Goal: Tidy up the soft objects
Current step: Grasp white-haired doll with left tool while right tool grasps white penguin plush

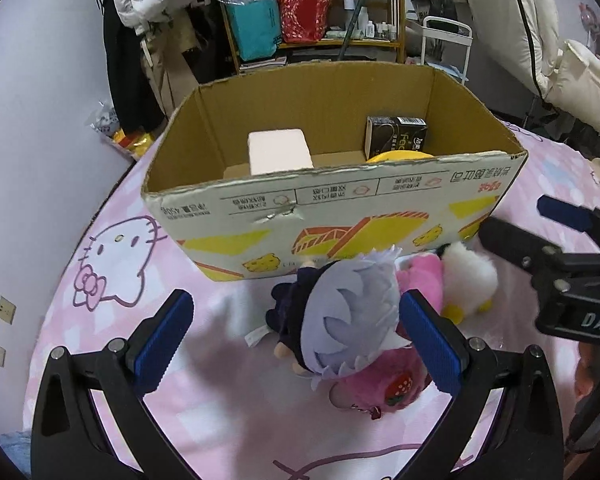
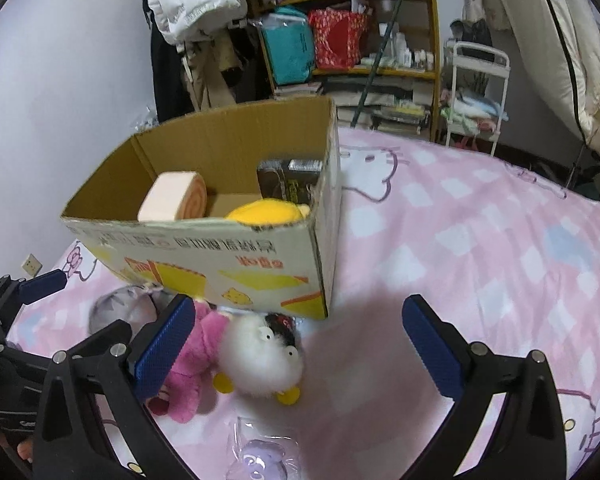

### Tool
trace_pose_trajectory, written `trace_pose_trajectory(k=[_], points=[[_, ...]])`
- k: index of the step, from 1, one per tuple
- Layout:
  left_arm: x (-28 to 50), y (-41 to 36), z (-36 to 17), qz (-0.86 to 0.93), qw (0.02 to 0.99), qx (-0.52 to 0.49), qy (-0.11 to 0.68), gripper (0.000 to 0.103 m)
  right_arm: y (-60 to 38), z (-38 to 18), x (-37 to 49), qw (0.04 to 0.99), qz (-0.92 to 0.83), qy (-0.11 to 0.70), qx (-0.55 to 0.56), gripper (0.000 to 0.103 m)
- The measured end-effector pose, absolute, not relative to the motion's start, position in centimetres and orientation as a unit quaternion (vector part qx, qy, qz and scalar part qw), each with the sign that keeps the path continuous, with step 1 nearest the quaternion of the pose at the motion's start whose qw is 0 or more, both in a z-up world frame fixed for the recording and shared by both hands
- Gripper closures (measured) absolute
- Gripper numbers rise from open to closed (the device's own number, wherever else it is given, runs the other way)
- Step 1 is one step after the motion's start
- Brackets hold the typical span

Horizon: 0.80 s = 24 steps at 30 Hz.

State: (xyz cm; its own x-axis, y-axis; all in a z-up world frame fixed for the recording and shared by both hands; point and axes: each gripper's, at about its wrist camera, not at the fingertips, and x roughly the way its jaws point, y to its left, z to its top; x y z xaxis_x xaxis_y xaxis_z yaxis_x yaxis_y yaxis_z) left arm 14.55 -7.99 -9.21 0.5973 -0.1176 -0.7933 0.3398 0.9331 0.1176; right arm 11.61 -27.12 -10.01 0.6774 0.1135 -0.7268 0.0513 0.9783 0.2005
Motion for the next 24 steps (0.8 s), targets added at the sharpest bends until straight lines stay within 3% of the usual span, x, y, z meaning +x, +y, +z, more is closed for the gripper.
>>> trace_pose_trajectory(k=[11, 16, 18, 21, 23, 24], points=[[15.1, -8.5, -10.7, -0.128, 0.874, 0.142, 0.447, 0.002, -26.9, -12.8, 12.7, 0.885, 0.029, 0.448, 0.122, 0.000], [15.2, -8.3, -11.1, -0.133, 0.873, 0.139, 0.448, 0.002, -26.5, -13.8, 13.1, 0.874, 0.035, 0.471, 0.115, 0.014], [15.2, -8.2, -11.0, -0.139, 0.874, 0.130, 0.447, 0.008, -26.3, -14.2, 13.2, 0.870, 0.042, 0.478, 0.115, 0.027], [15.2, -8.2, -11.0, -0.167, 0.868, 0.116, 0.454, 0.026, -25.9, -14.6, 13.4, 0.864, 0.056, 0.487, 0.116, 0.042], [15.1, -8.4, -10.9, -0.188, 0.863, 0.115, 0.454, 0.044, -25.4, -14.8, 13.5, 0.862, 0.065, 0.491, 0.107, 0.051], [15.0, -8.6, -10.9, -0.195, 0.861, 0.113, 0.455, 0.047, -25.0, -14.9, 13.7, 0.861, 0.072, 0.493, 0.104, 0.058]])
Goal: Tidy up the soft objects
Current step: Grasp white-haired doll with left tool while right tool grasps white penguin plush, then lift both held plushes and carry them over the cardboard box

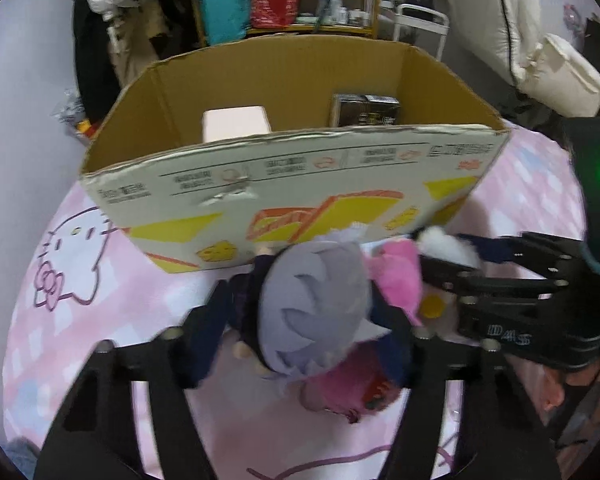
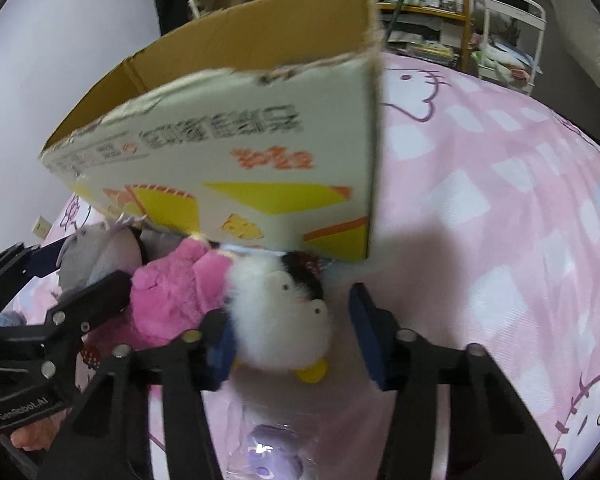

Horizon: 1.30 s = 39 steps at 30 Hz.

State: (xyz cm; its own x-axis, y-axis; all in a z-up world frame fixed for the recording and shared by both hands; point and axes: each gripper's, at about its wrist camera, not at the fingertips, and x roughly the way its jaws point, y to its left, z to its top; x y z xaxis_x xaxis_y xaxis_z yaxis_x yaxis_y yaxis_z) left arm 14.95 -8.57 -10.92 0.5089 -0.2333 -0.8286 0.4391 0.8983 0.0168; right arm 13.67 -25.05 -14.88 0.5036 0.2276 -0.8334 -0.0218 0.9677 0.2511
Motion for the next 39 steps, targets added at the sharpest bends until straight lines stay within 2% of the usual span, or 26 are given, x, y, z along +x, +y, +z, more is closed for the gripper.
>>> trace_pose_trajectory(k=[5, 25, 33, 39], points=[[14.8, -8.5, -10.8, -0.194, 0.862, 0.108, 0.455, 0.049, -24.0, -15.3, 14.1, 0.859, 0.077, 0.499, 0.080, 0.065], [13.3, -5.3, -8.5, -0.159, 0.884, 0.064, 0.434, 0.050, -26.0, -11.8, 10.1, 0.891, 0.054, 0.439, 0.104, 0.066], [10.6, -4.3, -5.7, -0.153, 0.904, 0.070, 0.393, 0.051, -25.2, -8.6, 8.3, 0.917, 0.043, 0.389, 0.078, 0.066], [7.6, -3.3, -2.2, -0.139, 0.932, 0.085, 0.324, 0.051, -24.1, -5.0, 6.8, 0.942, 0.041, 0.326, 0.061, 0.066]])
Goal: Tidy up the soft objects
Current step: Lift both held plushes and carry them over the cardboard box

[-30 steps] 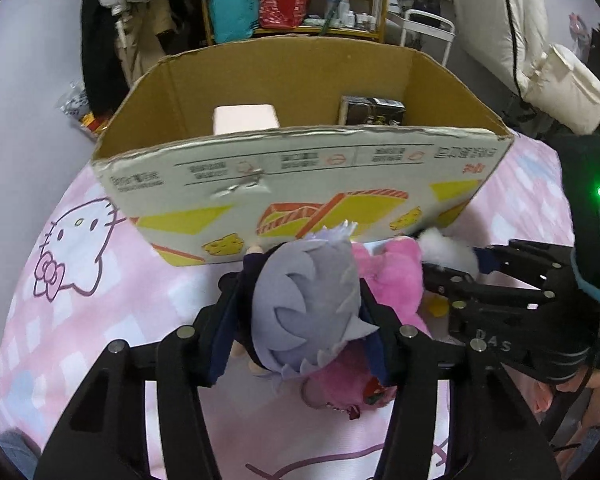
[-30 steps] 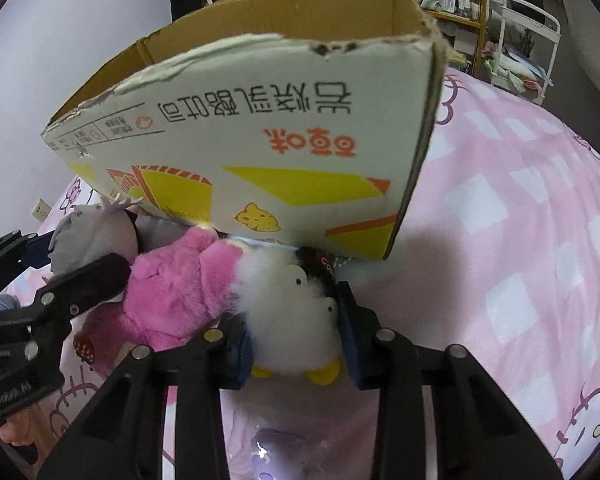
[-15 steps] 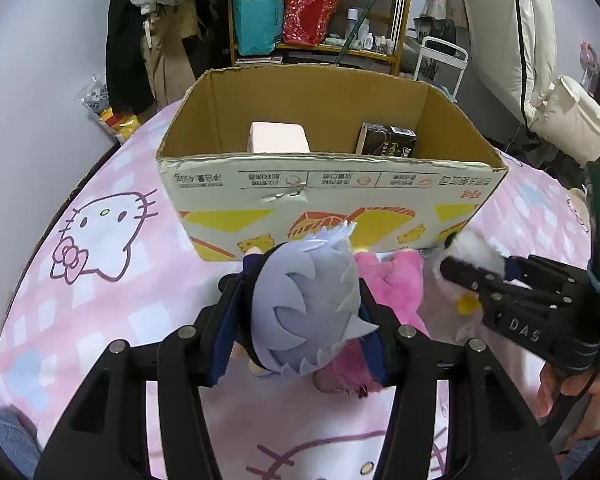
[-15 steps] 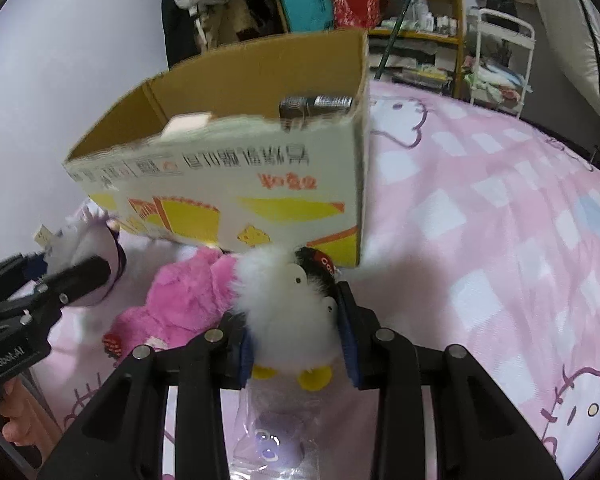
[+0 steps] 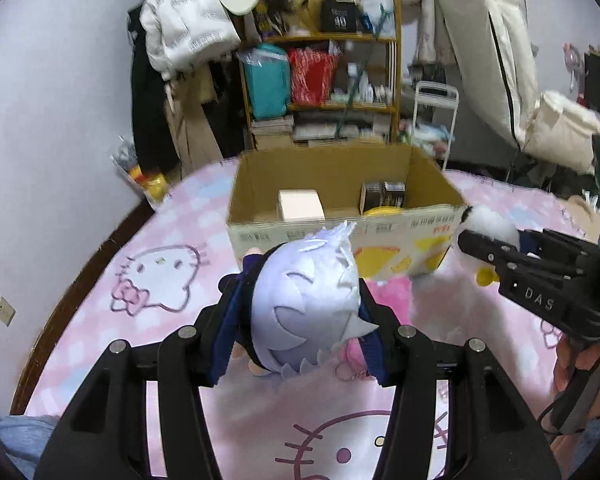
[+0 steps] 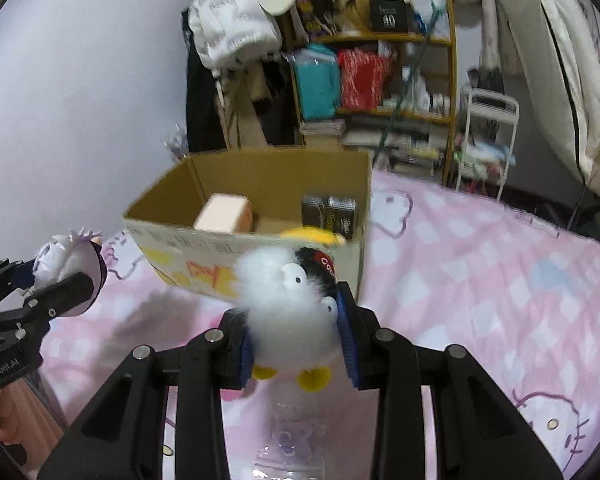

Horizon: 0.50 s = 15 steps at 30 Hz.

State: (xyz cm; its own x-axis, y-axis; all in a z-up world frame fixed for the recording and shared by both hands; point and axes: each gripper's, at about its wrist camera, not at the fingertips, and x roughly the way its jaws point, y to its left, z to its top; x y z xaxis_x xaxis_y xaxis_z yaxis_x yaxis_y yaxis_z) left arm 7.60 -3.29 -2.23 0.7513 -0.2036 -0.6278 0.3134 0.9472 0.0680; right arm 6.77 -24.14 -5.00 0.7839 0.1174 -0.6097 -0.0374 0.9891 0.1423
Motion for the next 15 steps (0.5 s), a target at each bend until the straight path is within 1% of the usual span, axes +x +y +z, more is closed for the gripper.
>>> trace_pose_trajectory(k=[9, 15], points=[[4.5, -1.6, 4.0, -0.128, 0.960, 0.066, 0.239, 0.050, -23.9, -0.6, 4.1, 0.963, 0.044, 0.260, 0.062, 0.066], [3.4, -0.8, 6.3, -0.123, 0.969, 0.059, 0.205, 0.050, -24.2, 1.9, 3.2, 0.972, 0.035, 0.226, 0.052, 0.066]])
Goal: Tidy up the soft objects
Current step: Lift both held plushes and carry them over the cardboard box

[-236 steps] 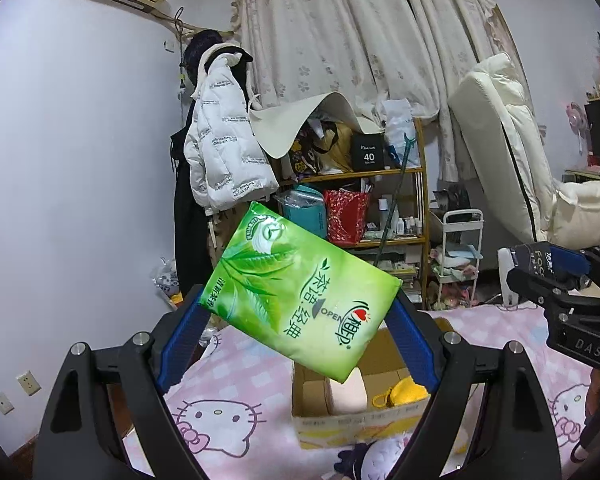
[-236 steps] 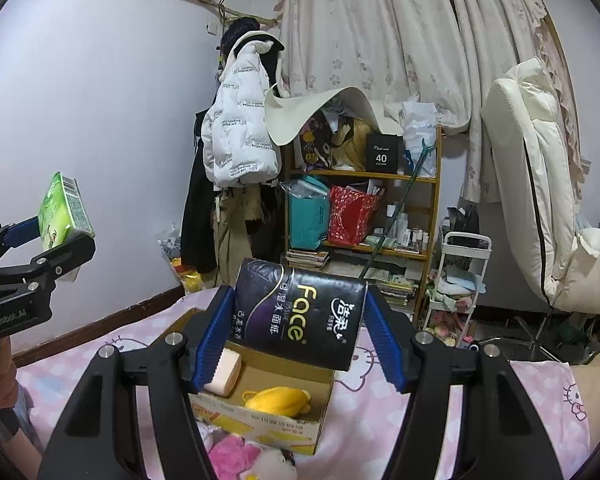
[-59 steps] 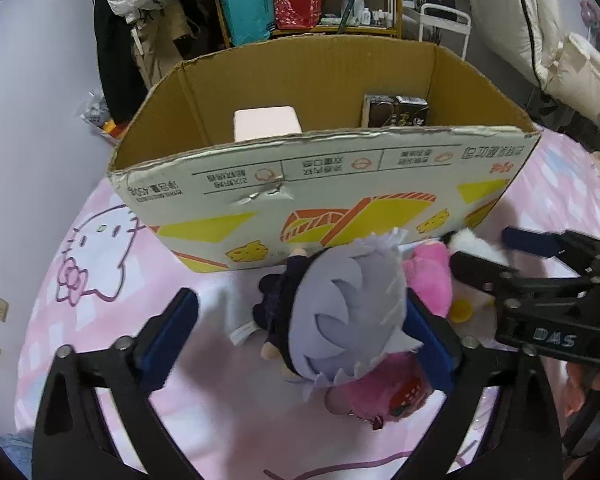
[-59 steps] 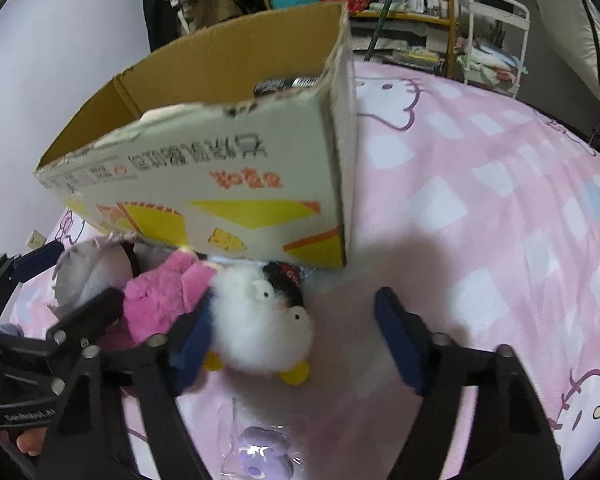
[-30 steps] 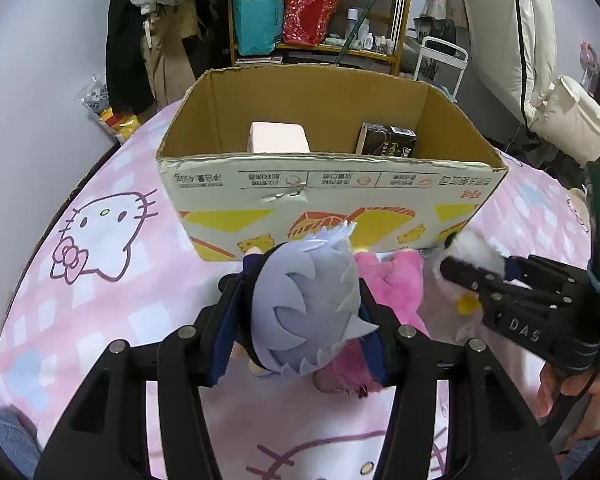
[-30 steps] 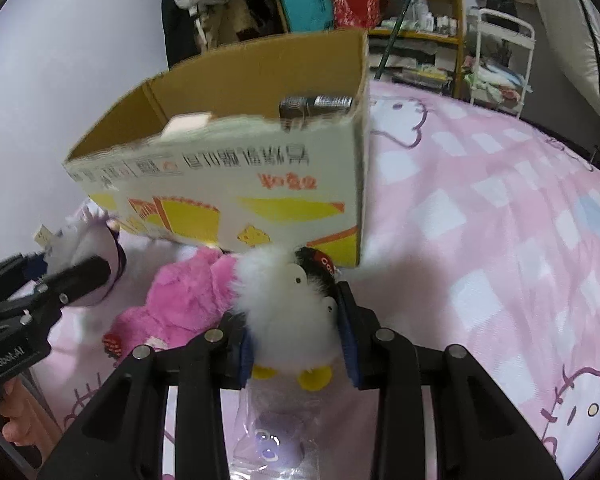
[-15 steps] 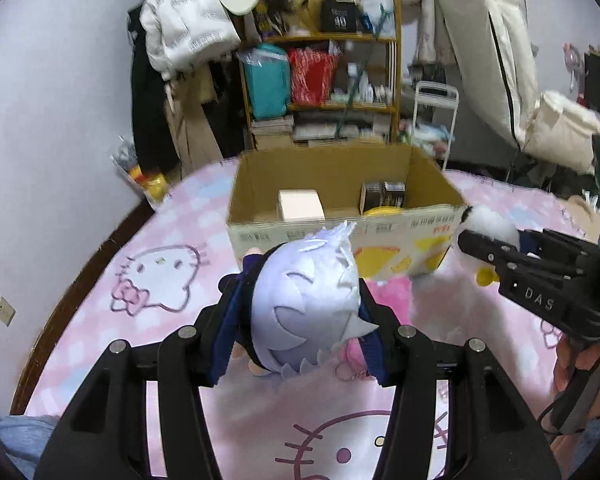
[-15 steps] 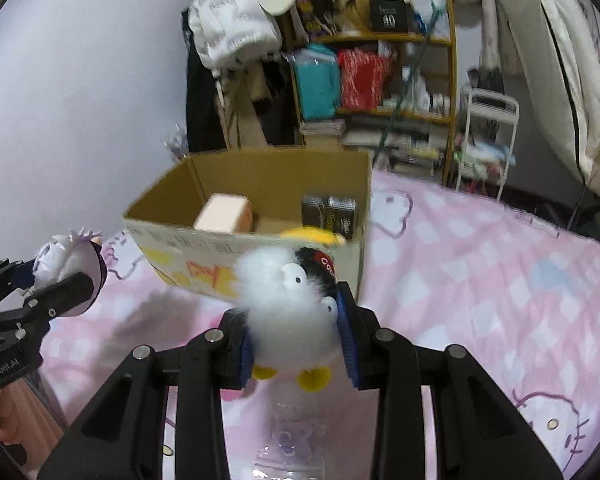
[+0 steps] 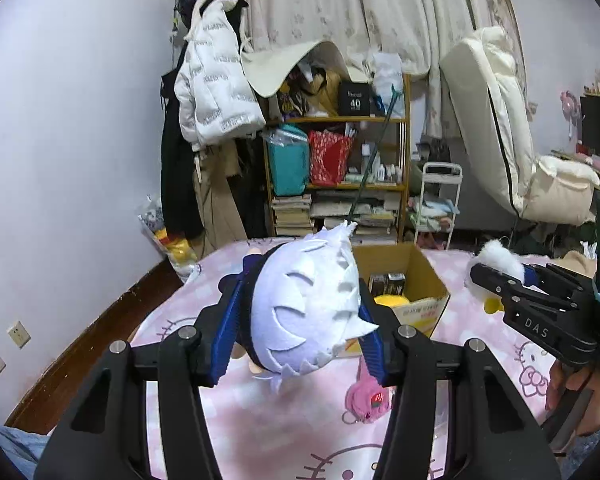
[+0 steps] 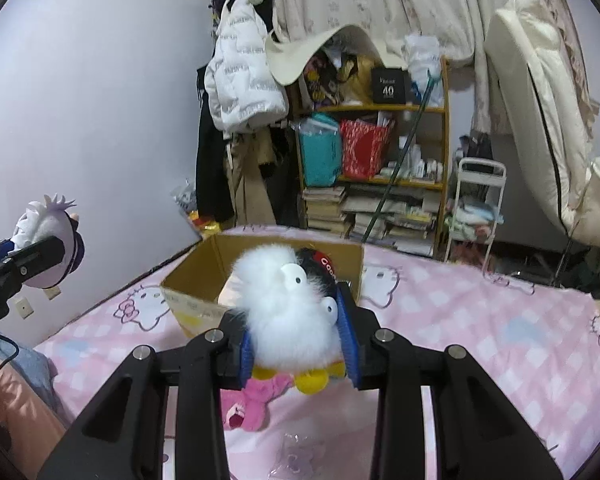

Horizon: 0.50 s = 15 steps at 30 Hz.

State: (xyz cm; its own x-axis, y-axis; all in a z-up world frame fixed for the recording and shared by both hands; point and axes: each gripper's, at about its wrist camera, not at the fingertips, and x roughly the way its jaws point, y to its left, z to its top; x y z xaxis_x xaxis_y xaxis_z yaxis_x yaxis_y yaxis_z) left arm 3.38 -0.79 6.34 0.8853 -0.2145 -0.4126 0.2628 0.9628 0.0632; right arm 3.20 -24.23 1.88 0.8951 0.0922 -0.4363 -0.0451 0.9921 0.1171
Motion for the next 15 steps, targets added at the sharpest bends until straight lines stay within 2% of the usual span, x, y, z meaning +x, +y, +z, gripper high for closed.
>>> trace_pose_trajectory(k=[15], points=[[5.0, -2.5, 10.9, -0.130, 0.979, 0.066, 0.143, 0.050, -26.3, 5.5, 5.2, 0.981, 0.026, 0.187, 0.052, 0.066]])
